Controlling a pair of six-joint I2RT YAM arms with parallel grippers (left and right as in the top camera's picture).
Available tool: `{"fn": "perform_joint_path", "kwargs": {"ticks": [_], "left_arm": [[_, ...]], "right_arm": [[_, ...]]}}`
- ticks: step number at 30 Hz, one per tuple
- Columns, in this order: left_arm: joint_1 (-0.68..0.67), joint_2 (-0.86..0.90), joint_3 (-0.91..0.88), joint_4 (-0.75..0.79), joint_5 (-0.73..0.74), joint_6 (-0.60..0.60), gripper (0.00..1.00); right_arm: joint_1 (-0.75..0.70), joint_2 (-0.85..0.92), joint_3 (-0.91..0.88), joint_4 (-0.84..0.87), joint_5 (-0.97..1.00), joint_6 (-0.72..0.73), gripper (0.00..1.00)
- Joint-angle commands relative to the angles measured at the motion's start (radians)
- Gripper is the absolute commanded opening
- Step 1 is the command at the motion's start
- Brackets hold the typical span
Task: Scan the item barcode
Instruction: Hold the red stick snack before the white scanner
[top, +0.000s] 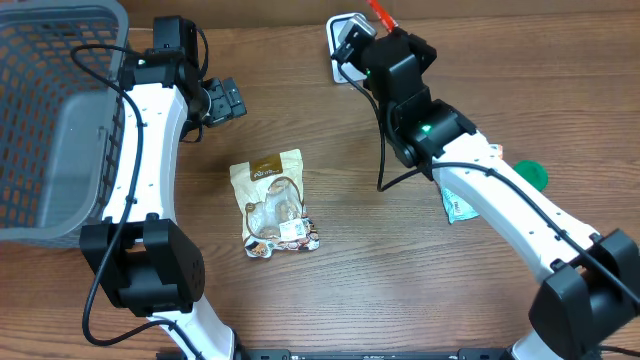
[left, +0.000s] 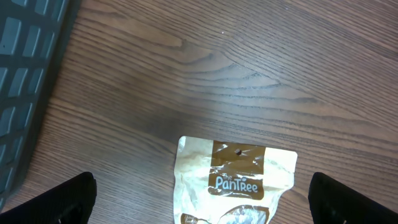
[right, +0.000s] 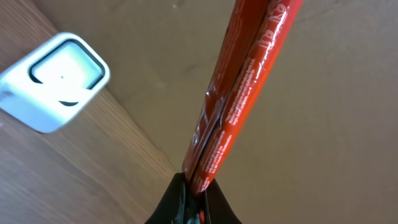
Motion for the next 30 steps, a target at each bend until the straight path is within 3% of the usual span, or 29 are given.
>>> {"fn": "perform_joint_path", "kwargs": {"ticks": [1,4,12,22,30], "left_arm": [[-0.007,-0.016,0.015,0.001,-0.010,0.019,0.99],[-0.007,-0.016,0.015,0.001,-0.010,0.019,1.00],[-0.007,-0.016,0.015,0.001,-0.010,0.019,1.00],[-0.007,-0.016,0.015,0.001,-0.010,0.019,0.99],[-0.007,-0.016,0.015,0.001,-0.010,0.019,0.99]], "right_arm": [[-0.031,0.064,0.020,0.049,0.006,-0.056,0.03],[-0.045,0.114,0.020,0.146,0.006,-0.076,0.03],[-0.048,0.249,0.020,0.235,-0.045,-0.341,0.03],[-0.070,0.427,0.020,0.428,-0.037,-0.396,0.03],[-0.108,0.519,0.022,0.457,-0.042,-0.460,0.04]]}}
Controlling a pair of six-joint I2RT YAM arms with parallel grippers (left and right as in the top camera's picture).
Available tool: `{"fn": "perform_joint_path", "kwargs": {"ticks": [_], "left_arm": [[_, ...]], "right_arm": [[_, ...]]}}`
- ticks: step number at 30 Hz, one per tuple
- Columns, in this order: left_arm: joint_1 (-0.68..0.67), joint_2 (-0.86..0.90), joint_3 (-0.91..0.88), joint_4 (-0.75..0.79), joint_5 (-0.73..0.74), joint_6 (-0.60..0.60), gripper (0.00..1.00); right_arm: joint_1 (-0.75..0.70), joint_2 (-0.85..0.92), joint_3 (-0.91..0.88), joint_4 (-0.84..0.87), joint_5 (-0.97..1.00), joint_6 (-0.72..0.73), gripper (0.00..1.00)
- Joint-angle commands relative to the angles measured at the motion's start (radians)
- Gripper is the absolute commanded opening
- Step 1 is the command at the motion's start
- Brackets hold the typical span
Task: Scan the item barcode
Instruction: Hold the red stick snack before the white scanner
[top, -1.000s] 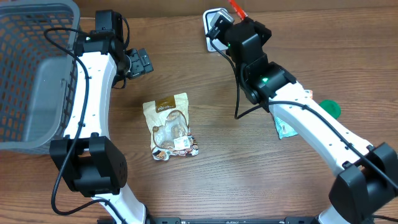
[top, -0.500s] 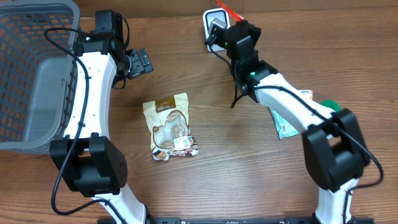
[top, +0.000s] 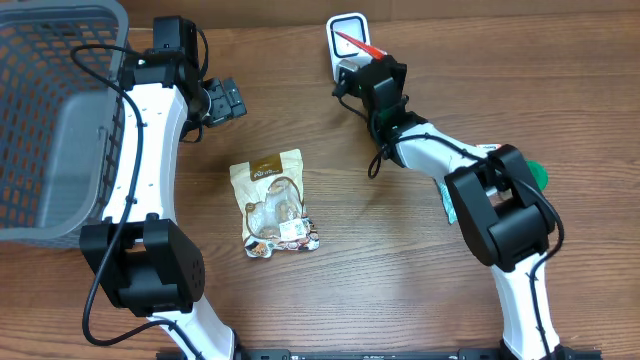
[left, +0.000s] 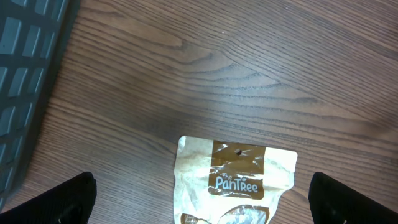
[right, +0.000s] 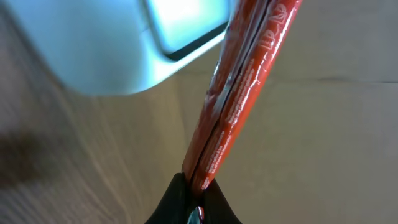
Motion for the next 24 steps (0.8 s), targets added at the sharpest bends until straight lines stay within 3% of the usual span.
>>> {"fn": "perform_joint_path", "kwargs": {"ticks": [1,24], "left_arm": [[-0.007,-0.016,0.015,0.001,-0.010,0.019,1.00],[-0.007,-0.016,0.015,0.001,-0.010,0.019,1.00]], "right_arm": [[-0.025,0.028,0.023,0.015,-0.008,-0.021,0.03],[-0.031,0.089,0.113,0.002,-0.005,-0.117,0.03]]}}
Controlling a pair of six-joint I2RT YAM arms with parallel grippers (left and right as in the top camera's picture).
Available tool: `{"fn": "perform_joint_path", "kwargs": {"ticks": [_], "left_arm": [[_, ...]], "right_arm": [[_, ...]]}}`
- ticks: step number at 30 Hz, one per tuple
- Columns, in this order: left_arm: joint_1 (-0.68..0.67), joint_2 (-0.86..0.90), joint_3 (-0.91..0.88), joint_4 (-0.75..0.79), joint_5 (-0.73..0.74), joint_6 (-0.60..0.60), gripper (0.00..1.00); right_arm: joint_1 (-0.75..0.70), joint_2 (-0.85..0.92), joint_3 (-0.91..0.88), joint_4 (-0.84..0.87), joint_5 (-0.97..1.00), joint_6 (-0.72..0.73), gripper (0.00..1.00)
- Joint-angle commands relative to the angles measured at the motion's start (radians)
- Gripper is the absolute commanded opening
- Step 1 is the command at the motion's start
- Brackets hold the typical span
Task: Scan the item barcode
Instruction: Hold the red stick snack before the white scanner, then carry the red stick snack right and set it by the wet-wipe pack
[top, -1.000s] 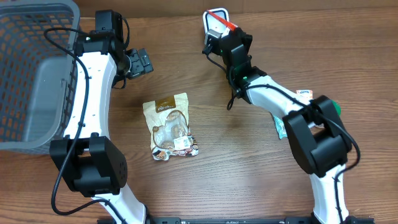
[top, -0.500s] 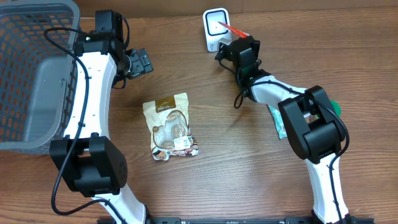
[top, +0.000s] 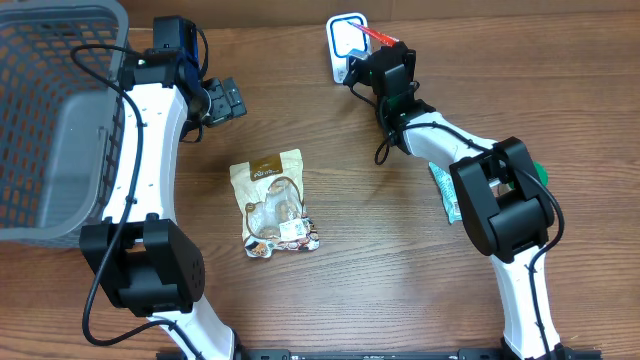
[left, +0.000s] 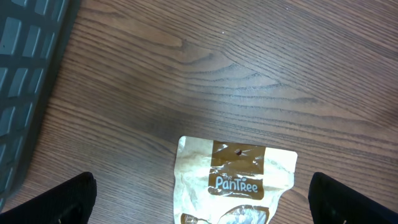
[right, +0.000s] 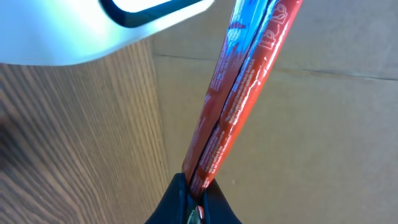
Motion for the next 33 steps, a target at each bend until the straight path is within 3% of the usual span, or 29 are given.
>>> {"fn": "perform_joint_path", "kwargs": {"ticks": [1,16,21,24,27,33], "left_arm": [[-0.007,-0.016,0.015,0.000,-0.010,0.019,1.00],[-0.007,-0.016,0.015,0.000,-0.010,0.019,1.00],[-0.007,-0.016,0.015,0.000,-0.010,0.019,0.99],[-0.007,-0.016,0.015,0.000,-0.010,0.019,1.00],[-0.007,-0.016,0.015,0.000,-0.010,0.019,1.00],[-0.007,-0.016,0.015,0.000,-0.010,0.019,1.00]], "right_arm": [[0.009,0.047,0.021,0.005,-0.006,-0.004,0.03],[0.011,0.053,0.021,0.008,-0.003,-0.053,0.04],[0.035,0.050,0.021,0.108,0.067,-0.044,0.03],[0.057,0.033,0.021,0.225,0.090,0.001,0.03],[0.087,-0.011,0.021,0.230,0.101,0.058,0.03],[0.159,-0.169,0.021,-0.004,0.116,0.283,0.03]]}}
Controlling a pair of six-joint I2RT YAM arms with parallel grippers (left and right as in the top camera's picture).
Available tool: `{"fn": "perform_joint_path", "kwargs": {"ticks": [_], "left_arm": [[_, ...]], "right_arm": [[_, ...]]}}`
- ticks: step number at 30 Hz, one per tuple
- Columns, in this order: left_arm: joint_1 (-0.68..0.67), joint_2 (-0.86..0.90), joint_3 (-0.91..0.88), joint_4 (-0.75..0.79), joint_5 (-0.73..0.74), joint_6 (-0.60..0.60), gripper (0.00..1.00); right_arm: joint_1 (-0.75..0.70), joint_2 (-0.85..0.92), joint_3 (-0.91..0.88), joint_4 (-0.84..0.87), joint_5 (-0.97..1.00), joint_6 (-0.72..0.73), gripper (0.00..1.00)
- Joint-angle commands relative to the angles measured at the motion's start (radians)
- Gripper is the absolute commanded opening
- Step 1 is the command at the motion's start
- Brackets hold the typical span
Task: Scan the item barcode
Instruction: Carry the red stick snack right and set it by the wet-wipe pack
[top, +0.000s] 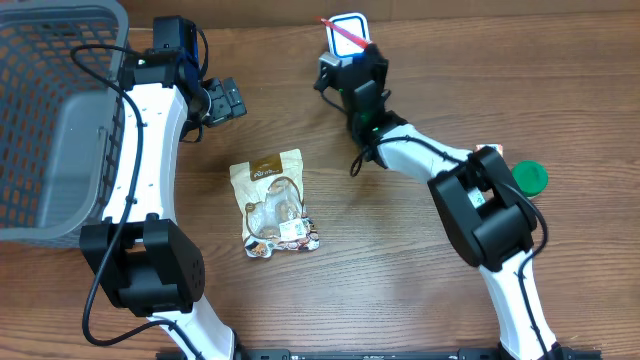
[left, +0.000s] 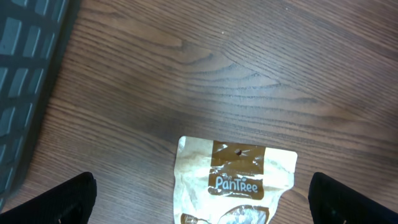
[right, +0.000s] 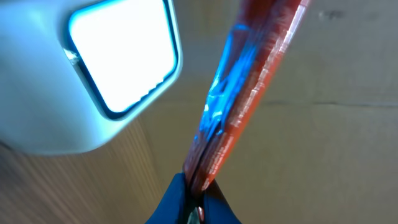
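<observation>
A thin red packet (right: 249, 87) stands pinched between the jaws of my right gripper (right: 198, 186), which is shut on its lower end. It is held close beside the lit window of the white scanner (right: 118, 56), and blue light falls on the packet's near face. Overhead, the red packet (top: 340, 33) crosses in front of the scanner (top: 350, 25) at the table's back edge, above my right gripper (top: 358, 55). My left gripper (top: 228, 100) hangs open and holds nothing, above the top of a tan "PanTree" pouch (left: 236, 180).
A grey mesh basket (top: 60, 110) fills the far left. The tan pouch (top: 275, 200) lies flat mid-table. A green lid (top: 528, 178) sits at the right, beside the right arm's base link. The basket's wall (left: 25, 62) shows in the left wrist view.
My right gripper has moved left with the red packet. The packet was at the scanner's right edge; now it stands before the window with blue light on it. The left arm is unchanged.
My right gripper held the red packet to the right of the scanner, well off it. Then the packet lay close across the scanner, then at its right edge, and now it faces the lit window, washed blue. The left gripper stayed open over the pouch throughout.
</observation>
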Motion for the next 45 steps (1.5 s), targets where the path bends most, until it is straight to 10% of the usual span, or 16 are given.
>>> {"fn": "perform_joint_path", "kwargs": {"ticks": [1,10,19,45], "left_arm": [[-0.007,-0.016,0.015,0.001,-0.010,0.019,1.00],[-0.007,-0.016,0.015,0.001,-0.010,0.019,0.99],[-0.007,-0.016,0.015,0.001,-0.010,0.019,1.00],[-0.007,-0.016,0.015,0.001,-0.010,0.019,0.99]], "right_arm": [[0.038,-0.175,0.017,-0.103,0.015,0.222,0.03],[0.034,-0.473,0.017,-0.819,-0.159,0.876,0.03],[-0.149,-0.524,-0.005,-1.477,-0.576,1.173,0.04],[-0.322,-0.524,-0.312,-1.541,-0.623,1.347,0.04]]}}
